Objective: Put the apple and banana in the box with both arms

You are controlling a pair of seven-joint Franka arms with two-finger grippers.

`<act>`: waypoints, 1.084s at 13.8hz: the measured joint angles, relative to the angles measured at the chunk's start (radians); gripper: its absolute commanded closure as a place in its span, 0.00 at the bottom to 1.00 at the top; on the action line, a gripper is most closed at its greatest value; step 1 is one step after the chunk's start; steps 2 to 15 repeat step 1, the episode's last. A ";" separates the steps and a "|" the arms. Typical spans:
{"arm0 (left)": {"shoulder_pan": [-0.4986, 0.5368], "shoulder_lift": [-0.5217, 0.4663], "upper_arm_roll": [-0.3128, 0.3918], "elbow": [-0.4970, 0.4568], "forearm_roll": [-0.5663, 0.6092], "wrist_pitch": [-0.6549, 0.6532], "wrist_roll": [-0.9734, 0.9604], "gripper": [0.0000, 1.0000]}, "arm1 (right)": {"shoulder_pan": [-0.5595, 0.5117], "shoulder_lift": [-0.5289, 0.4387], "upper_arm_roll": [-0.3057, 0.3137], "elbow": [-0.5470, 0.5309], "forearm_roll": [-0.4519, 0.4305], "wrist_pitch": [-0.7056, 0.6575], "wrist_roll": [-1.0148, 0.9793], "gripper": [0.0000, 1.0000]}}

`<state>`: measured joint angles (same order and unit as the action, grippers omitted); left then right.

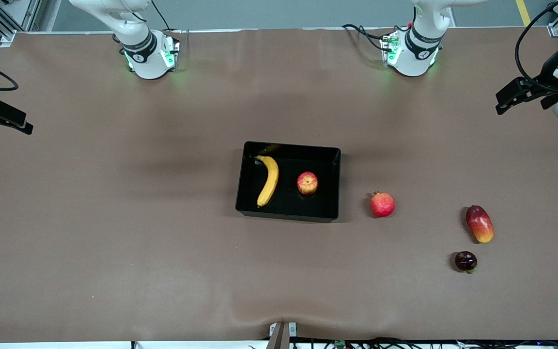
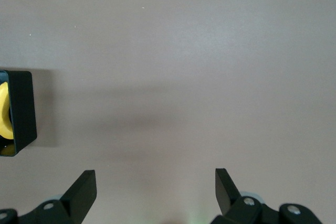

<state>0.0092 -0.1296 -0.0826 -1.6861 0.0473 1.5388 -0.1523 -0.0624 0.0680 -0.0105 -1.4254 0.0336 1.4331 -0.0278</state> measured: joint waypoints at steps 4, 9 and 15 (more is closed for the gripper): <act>-0.001 0.000 -0.001 0.001 0.000 0.000 0.000 0.00 | 0.000 0.000 0.000 0.000 0.000 0.000 0.000 0.00; -0.001 0.000 -0.001 0.001 0.000 0.000 0.000 0.00 | 0.000 0.000 0.000 0.000 0.000 0.000 0.000 0.00; -0.001 0.000 -0.001 0.001 0.000 0.000 0.000 0.00 | 0.000 0.000 0.000 0.000 0.000 0.000 0.000 0.00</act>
